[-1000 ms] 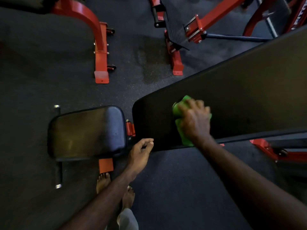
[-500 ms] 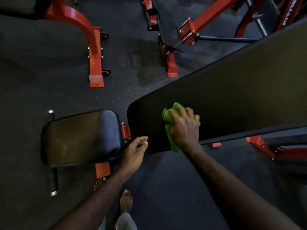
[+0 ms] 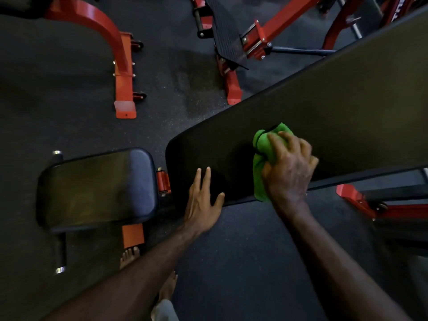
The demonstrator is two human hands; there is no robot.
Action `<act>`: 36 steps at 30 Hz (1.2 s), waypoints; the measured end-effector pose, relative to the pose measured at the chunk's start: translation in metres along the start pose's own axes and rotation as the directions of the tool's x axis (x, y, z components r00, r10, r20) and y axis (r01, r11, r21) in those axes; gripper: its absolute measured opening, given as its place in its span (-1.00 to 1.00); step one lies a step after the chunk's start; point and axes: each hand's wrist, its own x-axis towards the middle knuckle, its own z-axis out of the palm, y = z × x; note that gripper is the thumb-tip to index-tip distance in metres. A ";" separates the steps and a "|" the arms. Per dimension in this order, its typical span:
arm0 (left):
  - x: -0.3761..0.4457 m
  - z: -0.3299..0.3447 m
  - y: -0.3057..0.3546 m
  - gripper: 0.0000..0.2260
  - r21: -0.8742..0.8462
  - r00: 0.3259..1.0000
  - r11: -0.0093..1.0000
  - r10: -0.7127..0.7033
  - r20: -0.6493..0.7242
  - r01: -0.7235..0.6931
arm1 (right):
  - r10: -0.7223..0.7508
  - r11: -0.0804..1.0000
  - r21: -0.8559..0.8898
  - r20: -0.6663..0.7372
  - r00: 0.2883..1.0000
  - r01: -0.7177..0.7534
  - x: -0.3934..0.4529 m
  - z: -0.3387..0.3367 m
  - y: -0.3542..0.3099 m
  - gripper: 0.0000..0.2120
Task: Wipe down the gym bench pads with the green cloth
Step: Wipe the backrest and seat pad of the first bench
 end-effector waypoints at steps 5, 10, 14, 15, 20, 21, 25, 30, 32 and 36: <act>0.001 0.009 0.006 -0.23 0.014 0.999 1.000 -0.010 0.035 0.010 | -0.467 0.875 -0.015 0.240 0.851 0.484 -0.072 0.026 -0.004 -0.39; 0.003 0.009 0.004 -0.25 0.011 1.000 1.000 -0.021 0.016 0.021 | -0.153 0.988 -0.035 -0.075 0.985 0.150 -0.022 -0.019 0.047 -0.49; 0.003 0.010 0.003 -0.26 0.006 1.000 1.000 -0.027 0.009 0.027 | 0.067 0.998 0.033 -0.217 0.974 -0.061 -0.026 -0.016 0.043 -0.48; 0.002 0.011 0.004 -0.26 0.010 0.999 0.999 -0.035 0.006 0.035 | -0.041 0.999 -0.003 -0.158 0.987 0.041 -0.041 -0.007 0.036 -0.47; 0.001 0.015 0.006 -0.27 0.010 0.999 1.000 -0.027 -0.017 0.027 | -0.235 0.971 -0.060 -0.097 0.967 0.230 -0.033 -0.027 0.064 -0.54; 0.000 0.015 0.006 -0.27 0.009 1.000 1.000 -0.022 -0.020 0.022 | -0.112 0.994 -0.030 -0.195 0.974 0.108 -0.019 -0.041 0.073 -0.54; 0.001 0.012 0.007 -0.26 -0.001 0.999 0.999 -0.041 0.003 0.041 | 0.119 0.993 0.042 -0.288 0.950 -0.111 -0.014 -0.043 0.066 -0.44; 0.005 0.003 0.002 -0.26 0.034 1.000 0.999 -0.011 0.024 0.010 | -0.429 0.897 -0.065 0.110 0.896 0.438 -0.078 0.021 0.020 -0.41; 0.005 0.000 0.000 -0.28 0.028 0.999 1.000 0.006 0.034 -0.007 | -0.417 0.904 -0.060 0.103 0.903 0.424 -0.055 0.016 0.022 -0.47; 0.003 -0.010 -0.012 -0.30 0.036 0.999 0.999 0.009 0.038 -0.011 | -0.084 0.996 -0.032 -0.057 0.995 0.083 0.015 0.011 0.003 -0.51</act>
